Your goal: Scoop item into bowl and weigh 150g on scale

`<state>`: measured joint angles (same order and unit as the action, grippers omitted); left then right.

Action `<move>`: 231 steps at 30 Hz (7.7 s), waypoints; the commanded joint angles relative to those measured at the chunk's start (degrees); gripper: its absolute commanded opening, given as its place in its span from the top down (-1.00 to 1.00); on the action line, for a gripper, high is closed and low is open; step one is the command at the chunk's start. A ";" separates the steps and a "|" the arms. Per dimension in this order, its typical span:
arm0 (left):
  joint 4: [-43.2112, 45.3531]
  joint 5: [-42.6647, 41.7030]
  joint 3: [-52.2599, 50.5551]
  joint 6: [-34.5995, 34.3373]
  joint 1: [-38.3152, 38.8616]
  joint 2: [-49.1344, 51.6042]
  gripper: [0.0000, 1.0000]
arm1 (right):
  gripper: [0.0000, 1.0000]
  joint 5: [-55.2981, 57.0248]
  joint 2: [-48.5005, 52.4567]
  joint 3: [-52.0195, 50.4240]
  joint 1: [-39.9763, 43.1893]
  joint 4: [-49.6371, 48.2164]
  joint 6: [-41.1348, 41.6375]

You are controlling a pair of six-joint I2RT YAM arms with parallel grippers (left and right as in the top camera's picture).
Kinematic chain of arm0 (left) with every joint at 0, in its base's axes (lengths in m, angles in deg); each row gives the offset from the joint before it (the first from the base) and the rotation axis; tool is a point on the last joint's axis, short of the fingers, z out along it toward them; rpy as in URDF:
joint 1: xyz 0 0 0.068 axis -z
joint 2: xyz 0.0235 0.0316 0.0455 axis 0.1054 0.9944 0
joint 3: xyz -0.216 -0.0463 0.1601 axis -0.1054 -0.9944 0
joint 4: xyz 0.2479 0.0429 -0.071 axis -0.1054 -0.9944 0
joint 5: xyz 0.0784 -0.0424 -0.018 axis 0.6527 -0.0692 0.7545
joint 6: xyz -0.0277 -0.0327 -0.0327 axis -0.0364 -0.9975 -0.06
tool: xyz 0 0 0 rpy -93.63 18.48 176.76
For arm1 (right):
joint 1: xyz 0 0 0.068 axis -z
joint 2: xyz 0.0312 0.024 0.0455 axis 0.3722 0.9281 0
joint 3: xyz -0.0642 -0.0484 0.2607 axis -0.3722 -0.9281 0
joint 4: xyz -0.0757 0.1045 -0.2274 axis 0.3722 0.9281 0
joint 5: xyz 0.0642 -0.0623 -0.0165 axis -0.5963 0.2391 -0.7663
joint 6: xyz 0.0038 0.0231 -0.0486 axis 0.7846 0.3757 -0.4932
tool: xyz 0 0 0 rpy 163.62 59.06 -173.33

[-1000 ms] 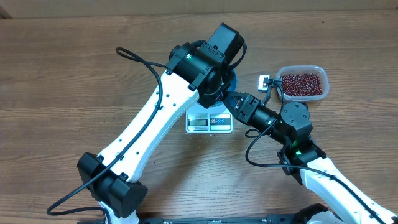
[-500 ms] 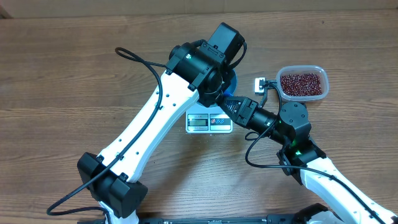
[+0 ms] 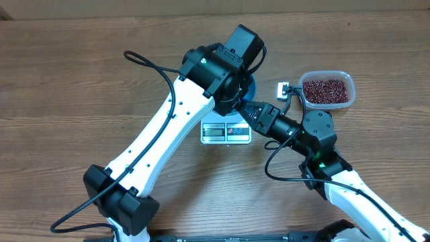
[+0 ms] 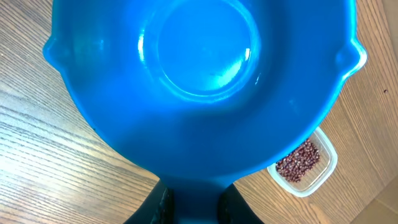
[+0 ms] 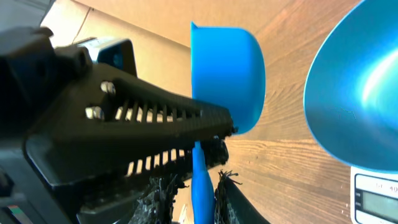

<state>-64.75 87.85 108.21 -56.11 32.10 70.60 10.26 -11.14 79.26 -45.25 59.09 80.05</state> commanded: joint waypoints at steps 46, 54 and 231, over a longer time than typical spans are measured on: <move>2.03 11.08 2.05 41.13 -0.24 -15.43 -1.00 | 0.92 2.54 -14.58 6.91 6.19 26.71 -15.74; -1.66 13.05 0.04 45.33 -0.26 -16.52 -1.00 | 0.93 9.70 -24.04 17.33 9.03 51.98 -25.31; 12.87 -1.20 -36.09 74.01 -3.37 -32.30 -0.99 | 0.93 18.29 -20.92 29.22 27.45 77.44 -36.37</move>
<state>-51.88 87.08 71.97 18.68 29.08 38.51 29.54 -31.68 106.56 -18.13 136.07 44.08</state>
